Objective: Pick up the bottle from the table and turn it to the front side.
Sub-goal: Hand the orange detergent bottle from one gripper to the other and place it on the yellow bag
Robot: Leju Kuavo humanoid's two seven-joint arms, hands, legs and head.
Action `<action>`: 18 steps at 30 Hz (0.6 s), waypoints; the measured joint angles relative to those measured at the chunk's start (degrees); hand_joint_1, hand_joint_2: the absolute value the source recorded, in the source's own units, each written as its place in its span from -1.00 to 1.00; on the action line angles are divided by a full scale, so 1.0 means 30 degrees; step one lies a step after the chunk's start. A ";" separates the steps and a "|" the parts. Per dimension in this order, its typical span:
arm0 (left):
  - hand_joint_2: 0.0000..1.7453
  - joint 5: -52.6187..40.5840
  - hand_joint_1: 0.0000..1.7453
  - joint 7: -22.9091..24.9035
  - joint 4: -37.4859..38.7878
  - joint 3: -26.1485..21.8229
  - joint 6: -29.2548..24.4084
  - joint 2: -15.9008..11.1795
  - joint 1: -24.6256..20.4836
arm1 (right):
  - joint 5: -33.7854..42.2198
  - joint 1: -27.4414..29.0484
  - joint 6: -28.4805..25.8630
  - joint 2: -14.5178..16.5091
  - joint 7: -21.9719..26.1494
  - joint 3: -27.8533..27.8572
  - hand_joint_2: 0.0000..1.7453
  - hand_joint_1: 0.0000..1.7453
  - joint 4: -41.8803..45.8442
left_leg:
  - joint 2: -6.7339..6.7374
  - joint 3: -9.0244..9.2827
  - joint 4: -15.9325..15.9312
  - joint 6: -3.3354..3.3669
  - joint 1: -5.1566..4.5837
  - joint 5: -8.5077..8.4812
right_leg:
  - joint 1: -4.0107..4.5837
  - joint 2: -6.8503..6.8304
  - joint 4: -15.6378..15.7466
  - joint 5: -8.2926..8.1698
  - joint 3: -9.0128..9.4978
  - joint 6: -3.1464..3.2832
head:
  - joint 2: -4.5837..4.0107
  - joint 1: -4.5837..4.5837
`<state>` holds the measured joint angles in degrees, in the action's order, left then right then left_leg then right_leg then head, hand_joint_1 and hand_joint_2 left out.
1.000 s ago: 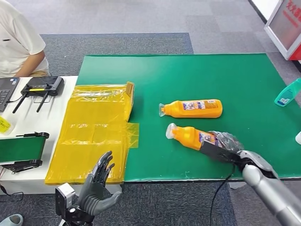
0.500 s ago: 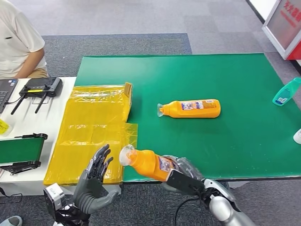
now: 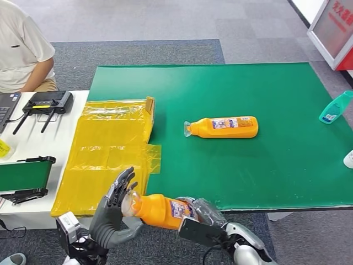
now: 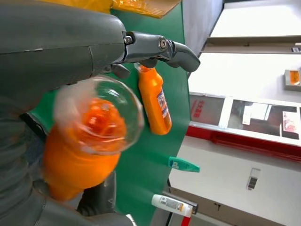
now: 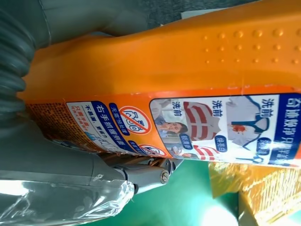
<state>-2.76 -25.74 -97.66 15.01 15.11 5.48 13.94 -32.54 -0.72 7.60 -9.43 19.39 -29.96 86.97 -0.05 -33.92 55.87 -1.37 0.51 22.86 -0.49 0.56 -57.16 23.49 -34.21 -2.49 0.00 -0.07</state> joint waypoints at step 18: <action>1.00 0.0095 -1.00 0.0258 0.0849 0.1705 -0.0246 -0.0593 -0.0086 | 0.0395 -0.1464 0.0250 -0.0273 -0.0275 -0.2031 1.00 1.00 0.1144 | 0.0000 -0.0026 0.0000 0.0008 -0.0001 0.0008 | -0.0003 -0.0001 0.0000 0.0009 -0.0024 -0.0007 | 0.0000 0.0000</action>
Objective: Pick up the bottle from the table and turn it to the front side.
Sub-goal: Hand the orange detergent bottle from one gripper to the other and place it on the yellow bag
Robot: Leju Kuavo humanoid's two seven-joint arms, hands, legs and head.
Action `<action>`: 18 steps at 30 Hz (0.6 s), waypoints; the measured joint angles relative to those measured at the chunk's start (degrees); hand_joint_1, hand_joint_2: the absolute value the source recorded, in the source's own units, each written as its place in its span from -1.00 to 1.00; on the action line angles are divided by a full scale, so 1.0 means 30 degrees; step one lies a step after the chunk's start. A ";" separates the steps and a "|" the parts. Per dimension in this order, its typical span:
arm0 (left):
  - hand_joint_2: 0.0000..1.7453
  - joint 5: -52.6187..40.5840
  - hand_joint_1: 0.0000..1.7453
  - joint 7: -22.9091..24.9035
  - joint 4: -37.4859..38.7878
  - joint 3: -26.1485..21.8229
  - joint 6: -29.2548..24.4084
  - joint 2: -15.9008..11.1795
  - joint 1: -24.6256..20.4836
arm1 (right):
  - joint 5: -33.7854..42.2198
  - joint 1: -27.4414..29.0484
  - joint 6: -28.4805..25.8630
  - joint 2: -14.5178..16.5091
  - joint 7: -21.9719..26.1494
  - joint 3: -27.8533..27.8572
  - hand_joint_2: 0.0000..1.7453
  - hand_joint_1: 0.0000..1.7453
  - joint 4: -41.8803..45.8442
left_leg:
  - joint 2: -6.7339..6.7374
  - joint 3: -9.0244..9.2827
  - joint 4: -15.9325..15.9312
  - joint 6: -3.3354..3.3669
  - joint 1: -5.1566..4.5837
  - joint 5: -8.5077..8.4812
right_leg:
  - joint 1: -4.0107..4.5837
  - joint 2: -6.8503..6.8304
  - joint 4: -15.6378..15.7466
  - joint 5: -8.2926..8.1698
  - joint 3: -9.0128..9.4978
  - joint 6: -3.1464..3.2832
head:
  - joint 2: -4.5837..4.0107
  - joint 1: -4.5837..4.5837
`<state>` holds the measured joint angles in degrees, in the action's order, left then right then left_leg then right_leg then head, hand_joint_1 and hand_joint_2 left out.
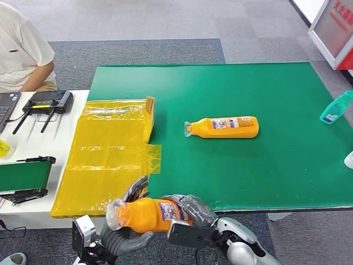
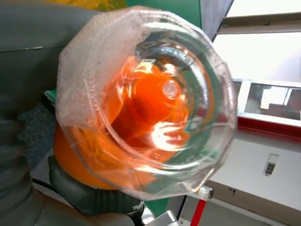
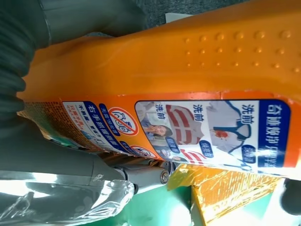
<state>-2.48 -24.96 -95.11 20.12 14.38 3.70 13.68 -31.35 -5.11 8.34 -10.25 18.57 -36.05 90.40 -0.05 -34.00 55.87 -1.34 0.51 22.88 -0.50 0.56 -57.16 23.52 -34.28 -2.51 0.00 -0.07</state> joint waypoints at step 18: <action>1.00 0.0412 -1.00 -0.0308 0.0621 0.1456 -0.0472 -0.0703 -0.0673 | 0.3583 -0.0582 0.1546 -0.0523 0.0410 -0.0525 1.00 1.00 0.0381 | -0.0001 -0.0007 0.0000 0.0000 0.0000 -0.0001 | 0.0000 0.0000 0.0000 -0.0001 -0.0009 0.0000 | 0.0000 0.0000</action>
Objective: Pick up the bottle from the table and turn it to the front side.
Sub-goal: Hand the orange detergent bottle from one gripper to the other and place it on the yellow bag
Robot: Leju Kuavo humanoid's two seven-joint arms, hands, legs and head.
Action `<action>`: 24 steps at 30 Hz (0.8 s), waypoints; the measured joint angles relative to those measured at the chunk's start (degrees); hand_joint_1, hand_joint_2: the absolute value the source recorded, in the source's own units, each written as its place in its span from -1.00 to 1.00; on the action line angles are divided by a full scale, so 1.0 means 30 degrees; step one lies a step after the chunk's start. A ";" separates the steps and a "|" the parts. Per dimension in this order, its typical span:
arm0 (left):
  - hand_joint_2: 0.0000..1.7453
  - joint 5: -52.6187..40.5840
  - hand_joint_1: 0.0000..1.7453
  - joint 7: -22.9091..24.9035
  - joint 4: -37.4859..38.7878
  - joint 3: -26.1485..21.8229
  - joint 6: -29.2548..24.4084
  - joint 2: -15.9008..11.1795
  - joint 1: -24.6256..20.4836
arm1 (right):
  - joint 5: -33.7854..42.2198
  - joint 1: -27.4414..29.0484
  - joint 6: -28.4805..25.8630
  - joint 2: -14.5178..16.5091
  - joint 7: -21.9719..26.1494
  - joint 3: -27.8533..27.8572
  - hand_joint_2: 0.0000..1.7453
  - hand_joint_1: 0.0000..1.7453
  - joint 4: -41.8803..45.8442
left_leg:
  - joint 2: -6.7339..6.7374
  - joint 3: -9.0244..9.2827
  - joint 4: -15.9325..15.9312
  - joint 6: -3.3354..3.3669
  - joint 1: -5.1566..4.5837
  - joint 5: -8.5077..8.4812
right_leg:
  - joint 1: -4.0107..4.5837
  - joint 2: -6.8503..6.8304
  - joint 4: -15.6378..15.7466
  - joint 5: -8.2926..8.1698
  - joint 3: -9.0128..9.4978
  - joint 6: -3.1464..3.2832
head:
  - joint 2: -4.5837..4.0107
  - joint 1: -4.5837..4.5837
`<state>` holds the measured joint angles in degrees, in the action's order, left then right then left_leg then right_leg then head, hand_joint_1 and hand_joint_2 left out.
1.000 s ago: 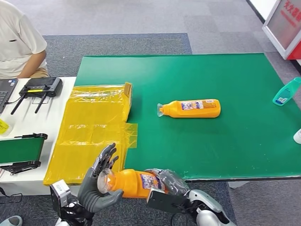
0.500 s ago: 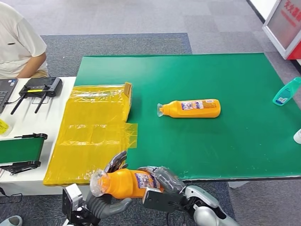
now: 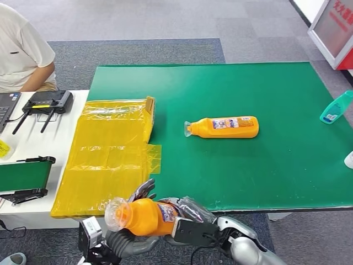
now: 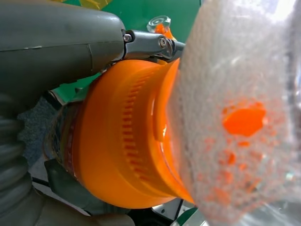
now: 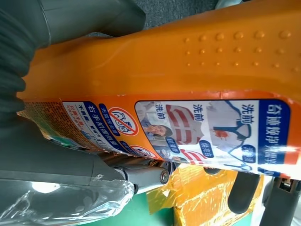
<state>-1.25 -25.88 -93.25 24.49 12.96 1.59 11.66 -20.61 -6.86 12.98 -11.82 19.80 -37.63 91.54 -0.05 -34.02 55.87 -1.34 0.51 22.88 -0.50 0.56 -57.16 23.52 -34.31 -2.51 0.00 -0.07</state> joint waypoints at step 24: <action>1.00 -0.0126 1.00 -0.0084 0.0228 0.0645 -0.0714 -0.0641 -0.0018 | 0.1446 0.0828 -0.0230 -0.0075 0.0479 -0.0586 1.00 0.99 0.0230 | 0.0000 -0.0014 0.0000 0.0000 0.0000 0.0004 | 0.0000 0.0000 0.0000 0.0004 -0.0012 0.0002 | 0.0000 0.0000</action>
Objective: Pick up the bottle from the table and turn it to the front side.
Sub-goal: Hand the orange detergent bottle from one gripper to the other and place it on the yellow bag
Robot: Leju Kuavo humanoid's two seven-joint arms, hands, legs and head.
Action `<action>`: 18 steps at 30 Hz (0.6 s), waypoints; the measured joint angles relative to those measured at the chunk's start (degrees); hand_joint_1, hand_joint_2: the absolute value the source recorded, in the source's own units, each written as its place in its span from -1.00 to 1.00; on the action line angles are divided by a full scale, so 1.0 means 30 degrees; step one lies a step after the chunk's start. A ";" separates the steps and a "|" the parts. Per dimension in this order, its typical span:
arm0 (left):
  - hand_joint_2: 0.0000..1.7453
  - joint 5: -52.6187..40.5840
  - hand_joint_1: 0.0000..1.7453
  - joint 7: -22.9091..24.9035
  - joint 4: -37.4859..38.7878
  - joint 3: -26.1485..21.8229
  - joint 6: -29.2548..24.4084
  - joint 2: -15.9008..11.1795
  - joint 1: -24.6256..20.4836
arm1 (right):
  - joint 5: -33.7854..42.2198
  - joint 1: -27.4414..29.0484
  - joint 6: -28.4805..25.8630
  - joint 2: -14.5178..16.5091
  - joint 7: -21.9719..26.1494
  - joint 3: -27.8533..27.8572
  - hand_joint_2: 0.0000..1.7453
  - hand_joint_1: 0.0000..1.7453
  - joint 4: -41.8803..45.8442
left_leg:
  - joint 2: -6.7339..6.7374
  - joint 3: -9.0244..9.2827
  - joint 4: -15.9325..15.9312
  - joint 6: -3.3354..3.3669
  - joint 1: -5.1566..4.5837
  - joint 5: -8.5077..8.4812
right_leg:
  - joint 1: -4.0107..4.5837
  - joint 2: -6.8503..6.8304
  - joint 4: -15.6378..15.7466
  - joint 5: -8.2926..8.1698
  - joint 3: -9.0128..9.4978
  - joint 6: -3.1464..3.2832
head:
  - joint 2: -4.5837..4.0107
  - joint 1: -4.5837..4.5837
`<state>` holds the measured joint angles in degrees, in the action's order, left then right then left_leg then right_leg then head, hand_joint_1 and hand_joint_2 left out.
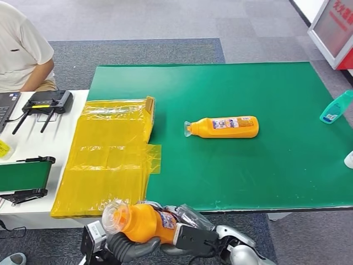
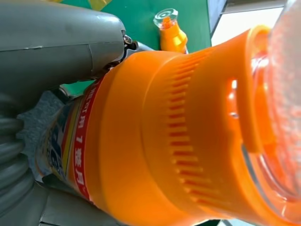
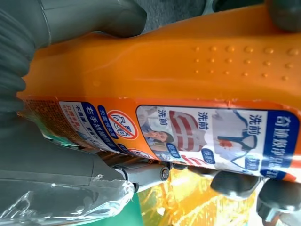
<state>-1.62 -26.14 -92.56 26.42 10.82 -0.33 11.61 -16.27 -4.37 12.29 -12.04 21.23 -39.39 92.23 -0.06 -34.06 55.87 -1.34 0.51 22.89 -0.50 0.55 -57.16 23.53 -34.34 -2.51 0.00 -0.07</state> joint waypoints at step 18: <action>1.00 0.0100 1.00 -0.0064 -0.0617 -0.0180 -0.0856 -0.0089 0.0787 | 0.0049 0.1941 -0.0608 0.0503 -0.0299 0.1159 1.00 -1.00 -0.0099 | 0.0000 -0.0003 0.0000 0.0001 0.0000 0.0003 | 0.0000 -0.0002 0.0000 0.0005 -0.0005 0.0002 | 0.0000 -0.0002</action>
<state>-1.32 -26.33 -94.41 25.88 8.25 -0.60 13.97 -16.12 1.45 10.47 -10.54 20.34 -35.91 91.94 -0.06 -34.07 55.87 -1.34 0.51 22.90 -0.50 0.55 -57.16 23.54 -34.36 -2.50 0.00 -0.07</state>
